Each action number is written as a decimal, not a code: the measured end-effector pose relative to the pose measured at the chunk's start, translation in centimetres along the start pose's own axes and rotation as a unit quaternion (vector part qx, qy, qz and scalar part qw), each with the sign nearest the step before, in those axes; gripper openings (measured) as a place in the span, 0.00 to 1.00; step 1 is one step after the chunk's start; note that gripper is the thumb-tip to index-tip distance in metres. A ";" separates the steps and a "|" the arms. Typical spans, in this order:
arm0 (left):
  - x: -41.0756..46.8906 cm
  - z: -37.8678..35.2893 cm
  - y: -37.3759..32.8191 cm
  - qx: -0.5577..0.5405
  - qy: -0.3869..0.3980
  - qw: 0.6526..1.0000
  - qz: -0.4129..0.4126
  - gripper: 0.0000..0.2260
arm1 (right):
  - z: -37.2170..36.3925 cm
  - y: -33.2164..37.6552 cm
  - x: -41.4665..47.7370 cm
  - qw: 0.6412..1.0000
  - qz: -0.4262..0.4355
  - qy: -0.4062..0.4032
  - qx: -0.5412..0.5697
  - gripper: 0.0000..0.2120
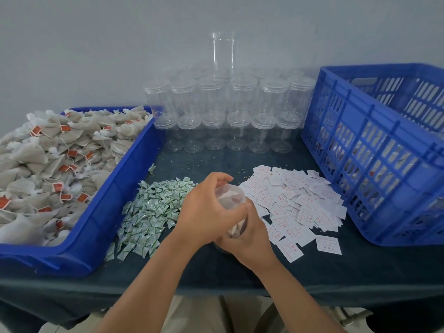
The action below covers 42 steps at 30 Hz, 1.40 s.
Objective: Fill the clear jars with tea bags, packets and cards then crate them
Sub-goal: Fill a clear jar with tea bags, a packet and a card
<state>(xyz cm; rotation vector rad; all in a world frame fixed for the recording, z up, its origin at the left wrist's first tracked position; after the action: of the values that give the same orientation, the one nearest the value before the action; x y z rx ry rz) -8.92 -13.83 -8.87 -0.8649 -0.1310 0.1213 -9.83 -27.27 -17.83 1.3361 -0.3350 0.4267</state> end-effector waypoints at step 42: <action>7.9 -18.9 -34.6 0.133 0.144 0.945 -0.261 0.11 | 43.7 13.5 20.1 0.754 -0.354 -0.006 -0.554 0.41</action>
<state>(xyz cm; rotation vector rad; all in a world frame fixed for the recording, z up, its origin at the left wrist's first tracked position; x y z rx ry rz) 3.77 -48.94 5.96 -0.5459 -0.0636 -0.4758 1.63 -65.55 12.17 0.2025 -0.0248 -0.4181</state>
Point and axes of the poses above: each hand's wrist, its own x-axis towards the middle knuckle, its own z-axis out of the back of the hand, y = z × x, the point moved 1 cm from there along x, towards the middle knuckle, and after that the axes turned 13 degrees about z, right-handed, at the moved point
